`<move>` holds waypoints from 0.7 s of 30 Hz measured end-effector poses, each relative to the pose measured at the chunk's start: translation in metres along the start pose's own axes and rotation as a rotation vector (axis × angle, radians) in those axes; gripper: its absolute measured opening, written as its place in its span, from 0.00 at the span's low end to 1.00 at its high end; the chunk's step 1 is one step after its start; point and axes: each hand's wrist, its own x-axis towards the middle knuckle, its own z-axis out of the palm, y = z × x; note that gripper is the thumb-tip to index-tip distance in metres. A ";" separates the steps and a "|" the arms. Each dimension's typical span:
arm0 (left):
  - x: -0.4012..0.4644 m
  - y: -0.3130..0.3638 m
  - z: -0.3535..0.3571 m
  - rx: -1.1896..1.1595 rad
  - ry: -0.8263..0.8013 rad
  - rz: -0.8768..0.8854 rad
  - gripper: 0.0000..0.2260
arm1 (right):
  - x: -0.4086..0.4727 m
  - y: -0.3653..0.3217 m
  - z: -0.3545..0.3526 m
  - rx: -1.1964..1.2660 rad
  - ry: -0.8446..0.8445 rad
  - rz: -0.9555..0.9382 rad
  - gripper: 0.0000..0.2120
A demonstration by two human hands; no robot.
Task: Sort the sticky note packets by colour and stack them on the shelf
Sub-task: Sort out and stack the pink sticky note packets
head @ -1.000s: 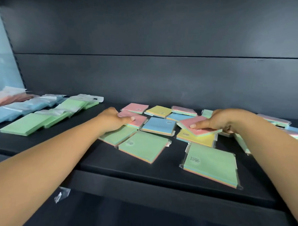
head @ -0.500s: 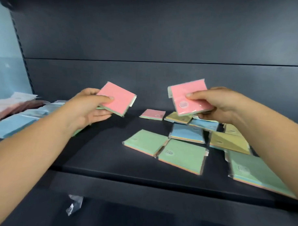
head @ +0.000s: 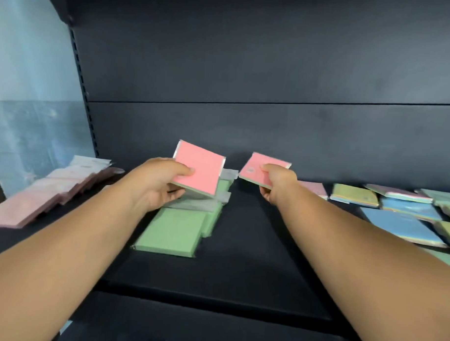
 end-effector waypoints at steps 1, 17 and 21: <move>0.004 0.000 0.000 0.001 0.006 0.002 0.08 | 0.005 0.004 0.003 -0.014 0.021 -0.021 0.05; 0.054 -0.009 0.119 -0.041 -0.044 -0.157 0.20 | 0.042 -0.015 -0.076 -0.081 0.094 -0.183 0.15; 0.056 -0.023 0.145 -0.017 -0.055 -0.219 0.19 | 0.043 -0.027 -0.098 0.005 0.123 -0.114 0.09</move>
